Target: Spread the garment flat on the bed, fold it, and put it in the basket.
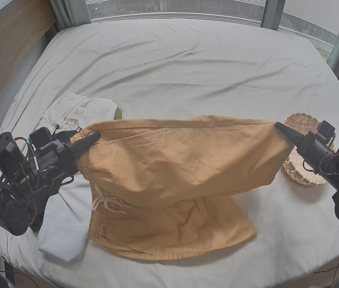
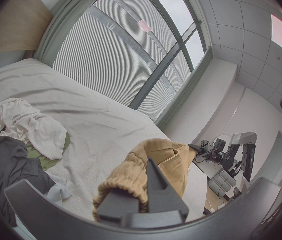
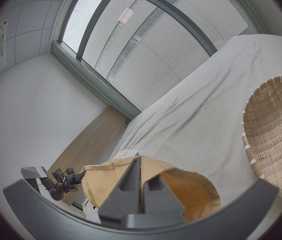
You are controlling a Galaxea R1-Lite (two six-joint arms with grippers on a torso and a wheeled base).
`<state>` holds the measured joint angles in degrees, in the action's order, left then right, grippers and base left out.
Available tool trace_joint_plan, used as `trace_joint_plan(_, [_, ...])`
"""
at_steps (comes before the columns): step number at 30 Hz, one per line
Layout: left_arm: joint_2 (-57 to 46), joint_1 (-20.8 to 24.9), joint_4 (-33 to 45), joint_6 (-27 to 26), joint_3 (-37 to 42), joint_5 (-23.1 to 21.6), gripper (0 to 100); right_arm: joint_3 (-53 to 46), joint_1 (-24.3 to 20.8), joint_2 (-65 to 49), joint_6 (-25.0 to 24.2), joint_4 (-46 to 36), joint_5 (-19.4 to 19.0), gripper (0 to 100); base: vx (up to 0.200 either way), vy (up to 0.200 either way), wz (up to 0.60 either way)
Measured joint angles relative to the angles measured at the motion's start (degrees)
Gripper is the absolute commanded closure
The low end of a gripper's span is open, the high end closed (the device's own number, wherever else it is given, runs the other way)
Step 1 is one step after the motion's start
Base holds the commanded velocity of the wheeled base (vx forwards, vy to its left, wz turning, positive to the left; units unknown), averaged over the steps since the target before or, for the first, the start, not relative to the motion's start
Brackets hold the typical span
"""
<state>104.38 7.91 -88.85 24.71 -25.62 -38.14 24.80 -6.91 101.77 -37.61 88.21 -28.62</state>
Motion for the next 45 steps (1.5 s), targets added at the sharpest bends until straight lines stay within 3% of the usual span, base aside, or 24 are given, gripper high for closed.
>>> trace_joint_plan(7, [0.00, 0.16, -0.02, 2.52, -0.09, -0.20, 100, 0.09, 1.44, -0.17, 0.00, 0.00, -0.17, 100, 0.000, 0.000, 0.00])
trace_joint_plan(30, [4.97, -0.45, -0.06, 2.61, -5.60, 0.43, 100, 4.80, 2.17, 5.62, 0.17, 0.04, -1.83, 100, 0.000, 0.000, 0.00])
trace_joint_plan(45, [12.93, -1.27, 0.02, 4.52, -18.14, 4.29, 100, 16.80, 2.80, 13.86, 0.33, -0.07, -1.94, 100, 0.000, 0.000, 0.00])
